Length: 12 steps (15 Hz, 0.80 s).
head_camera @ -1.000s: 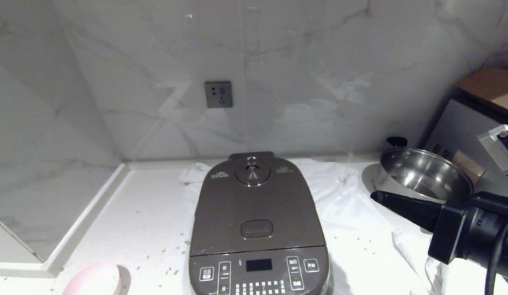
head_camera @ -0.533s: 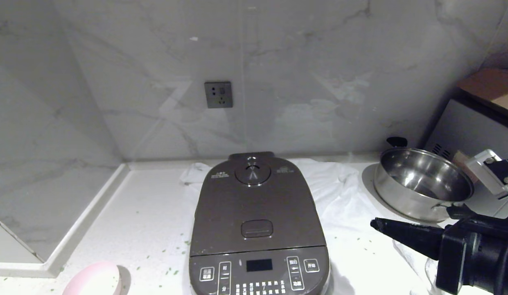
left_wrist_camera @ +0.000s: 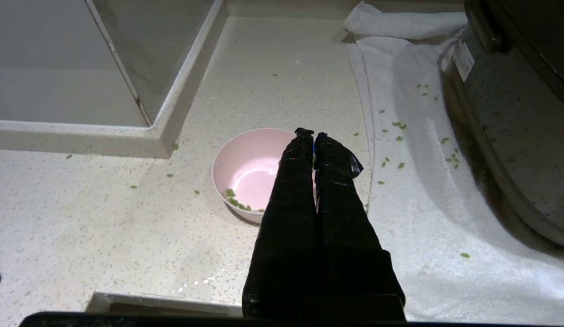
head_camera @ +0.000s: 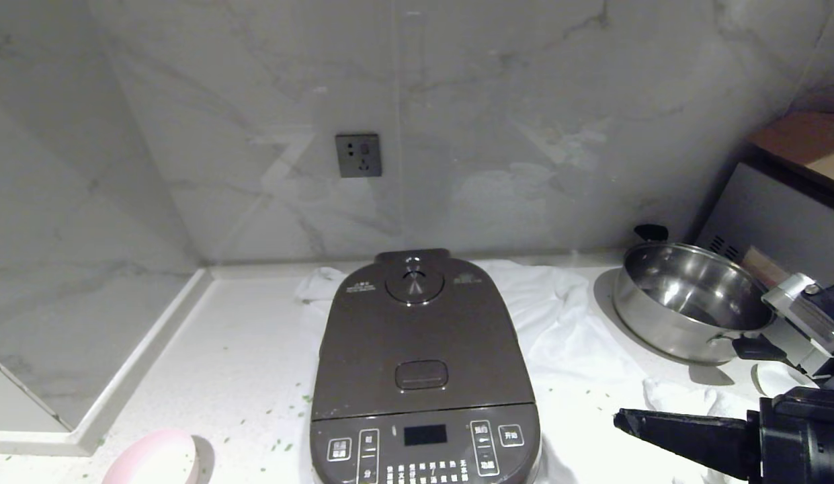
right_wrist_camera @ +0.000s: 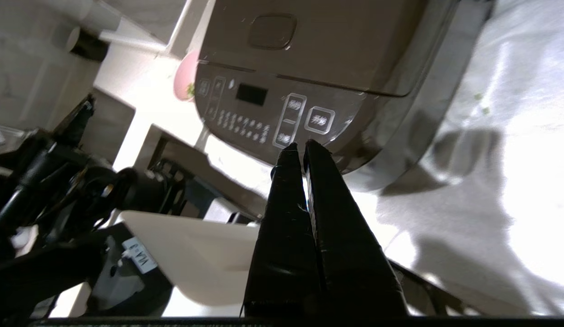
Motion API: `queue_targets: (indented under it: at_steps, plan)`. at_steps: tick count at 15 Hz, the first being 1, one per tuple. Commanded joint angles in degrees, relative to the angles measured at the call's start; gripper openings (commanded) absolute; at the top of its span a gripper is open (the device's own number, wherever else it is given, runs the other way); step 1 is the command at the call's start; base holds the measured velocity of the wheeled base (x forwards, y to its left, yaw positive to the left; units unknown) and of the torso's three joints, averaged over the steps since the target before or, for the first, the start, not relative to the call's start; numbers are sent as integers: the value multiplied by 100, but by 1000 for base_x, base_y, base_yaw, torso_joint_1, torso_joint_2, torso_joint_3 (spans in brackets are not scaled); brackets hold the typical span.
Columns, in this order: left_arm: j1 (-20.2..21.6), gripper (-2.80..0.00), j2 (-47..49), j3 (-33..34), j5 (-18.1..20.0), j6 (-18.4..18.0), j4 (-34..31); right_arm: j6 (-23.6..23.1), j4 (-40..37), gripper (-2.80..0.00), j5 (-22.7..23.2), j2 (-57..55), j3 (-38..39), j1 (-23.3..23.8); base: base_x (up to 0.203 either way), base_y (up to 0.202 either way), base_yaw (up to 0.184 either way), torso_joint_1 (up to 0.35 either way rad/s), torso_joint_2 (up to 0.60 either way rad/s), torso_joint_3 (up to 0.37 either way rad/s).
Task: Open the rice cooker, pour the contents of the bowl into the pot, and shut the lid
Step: Press the start button
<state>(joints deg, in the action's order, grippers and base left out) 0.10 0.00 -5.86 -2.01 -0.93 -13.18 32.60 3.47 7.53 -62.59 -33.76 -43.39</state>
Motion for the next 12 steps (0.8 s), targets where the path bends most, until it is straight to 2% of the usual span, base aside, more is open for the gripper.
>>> queue_targets:
  at_steps: [1, 5, 8, 12]
  plan:
    - [-1, -280, -18, 24, 16, -4, -53, 82, -3, -280, 134, -319, -122, 0, 0, 0, 0, 0, 0, 0]
    - [-1, -280, -18, 41, -2, -12, -53, 222, 43, -280, 585, -1220, -394, 22, 0, 0, 0, 0, 0, 0]
    - [-10, -280, -18, 33, 16, -4, -47, 231, 511, -280, 663, -2077, -453, 57, 0, 0, 0, 0, 0, 0]
    - [-19, -280, -18, 33, 7, 5, -45, 229, 939, -280, 720, -2685, -383, 205, 0, 0, 0, 0, 0, 0]
